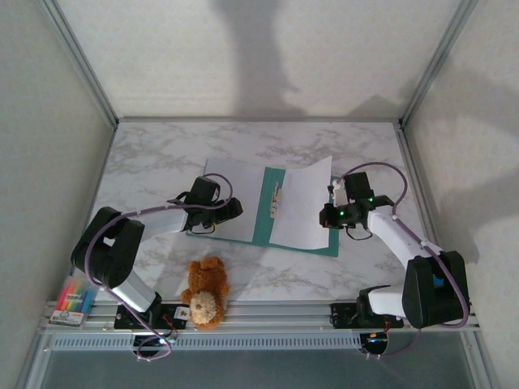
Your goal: Put the files into the folder
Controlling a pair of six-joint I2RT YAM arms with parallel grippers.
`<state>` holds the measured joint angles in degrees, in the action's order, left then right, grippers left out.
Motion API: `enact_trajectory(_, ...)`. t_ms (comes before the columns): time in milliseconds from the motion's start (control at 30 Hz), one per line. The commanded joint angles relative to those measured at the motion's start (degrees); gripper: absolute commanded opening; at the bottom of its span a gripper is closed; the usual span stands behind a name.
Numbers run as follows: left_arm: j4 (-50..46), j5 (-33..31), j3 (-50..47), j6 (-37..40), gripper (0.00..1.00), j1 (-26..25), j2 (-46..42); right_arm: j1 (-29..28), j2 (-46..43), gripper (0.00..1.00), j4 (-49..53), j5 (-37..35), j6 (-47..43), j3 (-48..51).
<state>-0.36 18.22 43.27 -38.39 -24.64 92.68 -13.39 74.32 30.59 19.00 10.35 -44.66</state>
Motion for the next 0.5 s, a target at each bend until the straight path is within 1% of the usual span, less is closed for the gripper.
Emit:
enact_trajectory(0,-4.0,-1.4,-1.8,1.3,0.84,0.8,3.3,-0.6,0.8,0.00,1.0,-1.0,-1.5,-1.8)
enact_trajectory(133,-4.1,-1.5,-1.6,1.4,0.84,0.7,3.6,-1.3,0.4,0.00,0.0,0.3,-1.9,-1.4)
enact_trajectory(300,-3.9,-1.3,-1.5,1.3,0.84,0.8,3.9,-2.5,0.6,0.00,0.1,-0.6,-2.6,-2.0)
enact_trajectory(467,-3.9,-1.3,-1.4,1.3,0.84,0.7,4.0,-5.5,-0.2,0.00,1.0,-4.9,-3.6,-2.6)
